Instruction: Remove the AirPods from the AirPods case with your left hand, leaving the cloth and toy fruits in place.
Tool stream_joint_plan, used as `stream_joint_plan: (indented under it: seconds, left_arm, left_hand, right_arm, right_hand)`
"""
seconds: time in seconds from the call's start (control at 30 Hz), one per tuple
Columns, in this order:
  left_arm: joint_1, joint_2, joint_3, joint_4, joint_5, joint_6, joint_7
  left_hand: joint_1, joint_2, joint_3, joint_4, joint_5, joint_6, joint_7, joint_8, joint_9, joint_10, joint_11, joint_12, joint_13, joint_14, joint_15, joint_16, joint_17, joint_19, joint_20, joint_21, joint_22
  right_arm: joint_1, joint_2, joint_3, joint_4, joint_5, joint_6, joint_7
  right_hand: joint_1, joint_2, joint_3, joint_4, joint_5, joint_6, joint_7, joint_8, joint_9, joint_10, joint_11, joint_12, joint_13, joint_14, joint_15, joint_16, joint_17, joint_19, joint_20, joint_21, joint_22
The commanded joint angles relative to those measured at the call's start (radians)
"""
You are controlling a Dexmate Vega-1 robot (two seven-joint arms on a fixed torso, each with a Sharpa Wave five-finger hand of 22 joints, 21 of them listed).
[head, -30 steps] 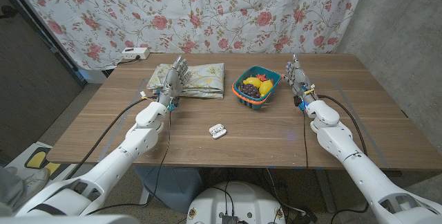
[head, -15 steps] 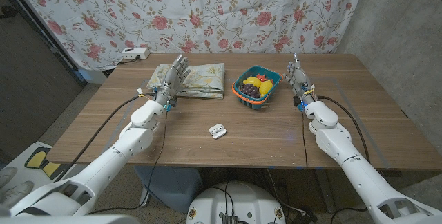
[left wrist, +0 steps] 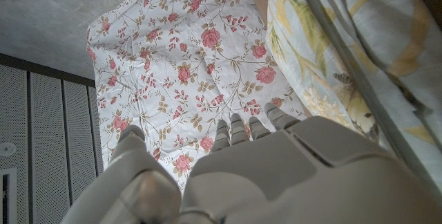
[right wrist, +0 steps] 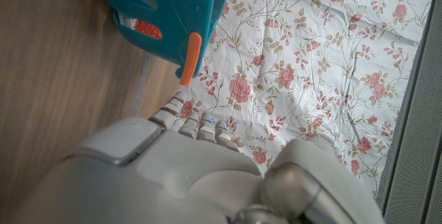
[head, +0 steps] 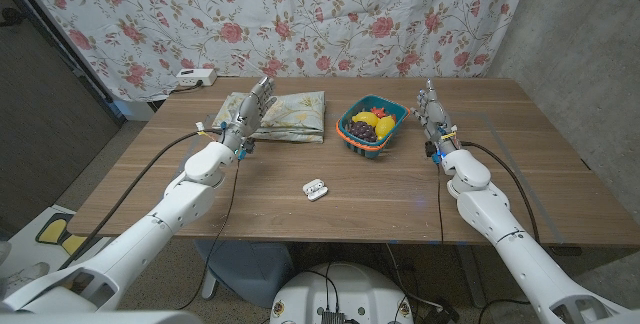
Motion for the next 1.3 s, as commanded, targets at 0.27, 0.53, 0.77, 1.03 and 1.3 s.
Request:
stream_joint_plan:
  seconds: [0.27,0.53,0.77,1.03,1.3]
  left_arm:
    - [0.044,-0.013,-0.021,-0.016,0.045,-0.092,0.013]
    - [0.081,0.021,-0.049,-0.074,0.121,-0.086,0.074]
    - [0.090,0.037,-0.057,-0.099,0.151,-0.074,0.073]
    - [0.098,0.039,-0.065,-0.111,0.182,-0.082,0.078]
    - [0.104,0.064,-0.088,-0.152,0.292,-0.065,0.131]
  left_hand:
    - [0.017,0.006,0.007,-0.009,0.009,0.017,0.001,0.003,0.005,0.027,-0.004,0.010,0.003,0.018,-0.006,0.012,0.001,0.026,-0.009,0.012,0.003]
    - [0.029,0.000,0.005,-0.016,0.007,-0.063,-0.023,-0.020,0.006,0.019,-0.005,0.001,0.006,0.028,0.008,0.010,0.002,0.042,0.033,0.008,0.003]
    - [0.032,-0.003,0.003,-0.018,0.007,-0.051,-0.013,-0.011,0.007,0.028,-0.009,0.004,0.008,0.029,0.001,0.009,0.002,0.043,0.021,0.006,0.003]
    - [0.038,-0.010,0.002,-0.022,0.005,-0.107,-0.029,-0.025,0.007,0.033,-0.019,0.004,0.009,0.029,-0.002,0.007,0.002,0.043,0.019,0.003,0.003]
    - [0.042,-0.024,-0.004,-0.025,0.005,-0.141,-0.038,-0.025,0.008,0.034,-0.025,0.004,0.011,0.025,-0.008,0.006,0.003,0.041,0.017,0.001,0.003]
  right_arm:
    - [-0.029,-0.039,0.007,-0.072,-0.003,-0.038,-0.029]
    - [-0.004,-0.027,-0.004,-0.045,-0.002,-0.037,-0.023]
    - [0.014,-0.020,-0.012,-0.024,-0.004,-0.043,-0.016]
    - [0.033,-0.009,-0.018,0.001,-0.008,-0.042,-0.009]
    - [0.035,-0.004,-0.016,0.008,-0.010,-0.016,0.002]
  right_hand:
    - [0.012,0.000,-0.006,-0.008,-0.002,-0.001,-0.006,0.000,0.003,0.000,-0.005,0.001,0.005,0.002,-0.004,0.006,0.002,0.002,0.003,0.002,0.003]
    - [0.014,0.000,-0.005,-0.009,-0.002,0.000,-0.006,0.000,0.003,0.000,-0.006,0.001,0.005,0.003,-0.003,0.006,0.001,0.001,0.004,0.001,0.003]
    - [0.015,0.000,-0.005,-0.009,-0.003,0.000,-0.007,-0.001,0.003,0.000,-0.006,0.000,0.005,0.003,-0.003,0.006,0.001,0.000,0.005,0.001,0.003]
    - [0.016,0.000,-0.006,-0.010,-0.004,0.000,-0.008,-0.001,0.003,0.001,-0.006,0.000,0.005,0.003,-0.004,0.005,0.002,0.000,0.007,0.001,0.003]
    - [0.017,0.000,-0.006,-0.011,-0.004,-0.001,-0.008,-0.002,0.003,0.002,-0.006,0.000,0.005,0.004,-0.004,0.005,0.002,0.000,0.007,0.001,0.003]
